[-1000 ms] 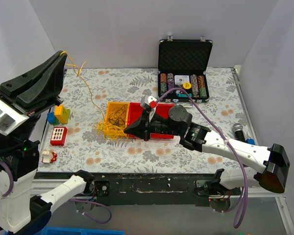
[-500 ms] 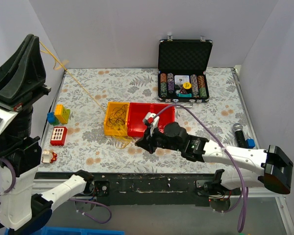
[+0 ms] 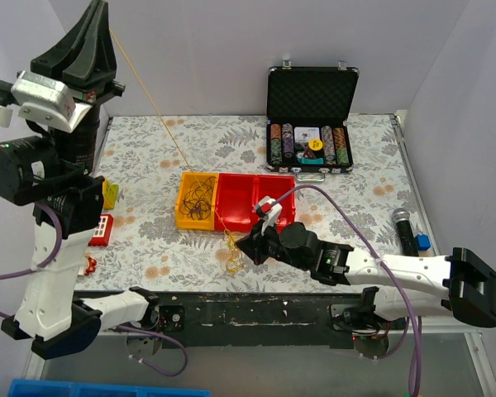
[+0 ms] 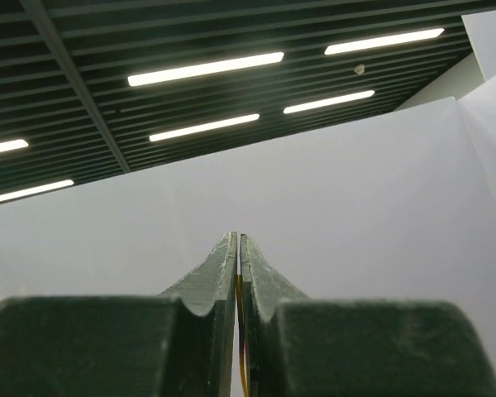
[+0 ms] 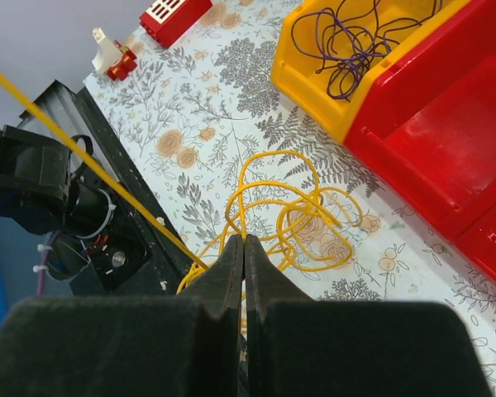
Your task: Untangle the cables
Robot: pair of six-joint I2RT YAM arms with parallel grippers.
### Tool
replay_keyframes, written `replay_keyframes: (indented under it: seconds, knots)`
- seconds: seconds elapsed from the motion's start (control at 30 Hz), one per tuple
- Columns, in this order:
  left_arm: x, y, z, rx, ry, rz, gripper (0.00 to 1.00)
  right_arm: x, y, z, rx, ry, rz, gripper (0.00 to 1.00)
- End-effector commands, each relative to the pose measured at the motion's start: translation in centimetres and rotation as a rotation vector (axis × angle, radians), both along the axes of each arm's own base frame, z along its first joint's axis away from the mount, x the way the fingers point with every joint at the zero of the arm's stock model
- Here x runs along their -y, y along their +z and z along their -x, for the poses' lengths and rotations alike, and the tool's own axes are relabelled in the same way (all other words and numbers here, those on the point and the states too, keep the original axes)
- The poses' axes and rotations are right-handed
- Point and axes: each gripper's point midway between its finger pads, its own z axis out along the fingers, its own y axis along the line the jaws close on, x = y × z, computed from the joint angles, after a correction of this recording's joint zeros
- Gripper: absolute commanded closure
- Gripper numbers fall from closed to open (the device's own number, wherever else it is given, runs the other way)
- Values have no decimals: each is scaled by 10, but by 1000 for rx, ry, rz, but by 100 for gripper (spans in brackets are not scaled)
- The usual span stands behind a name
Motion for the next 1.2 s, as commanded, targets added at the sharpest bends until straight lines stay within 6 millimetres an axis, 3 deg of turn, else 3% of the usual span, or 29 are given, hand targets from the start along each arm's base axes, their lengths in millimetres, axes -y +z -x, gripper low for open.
replay_keyframes:
  seconds: [0.0,0.07,0.13,0.23,0.27,0.4,0.6,0.7,0.8,0.9,1.07,1.1,1.17]
  knots:
    - [-80,74,98,312,132,262,100,57,-103,19,-126,-41,350,99]
    - [-73,72,94,287,98,235,100,56,-103,21,-138,-36,343,99]
    - [-53,59,90,249,32,147,100,52,-96,20,-141,-41,314,86]
    - [-24,24,82,162,-74,16,100,39,-67,13,-114,-60,233,63]
    - [-18,13,88,140,-117,-13,99,35,-55,11,-105,-61,200,57]
    - [3,-23,74,18,-208,-88,99,19,-1,4,-40,-53,70,32]
    - [5,-37,69,-14,-192,-115,100,14,35,4,1,-30,-6,23]
    - [7,-46,68,-19,-176,-147,100,19,31,4,7,-39,-1,22]
    - [11,-67,63,-51,-160,-193,100,22,10,10,-16,-15,49,24]
    - [28,-118,39,-157,-154,-310,100,26,-22,20,-75,17,119,25]
    - [61,-253,4,-424,-199,-612,100,25,-52,43,-145,105,122,24]
    - [63,-279,-2,-467,-194,-657,100,24,-55,48,-153,126,122,23]
    - [56,-309,-16,-516,-122,-667,100,18,-63,57,-162,161,131,21]
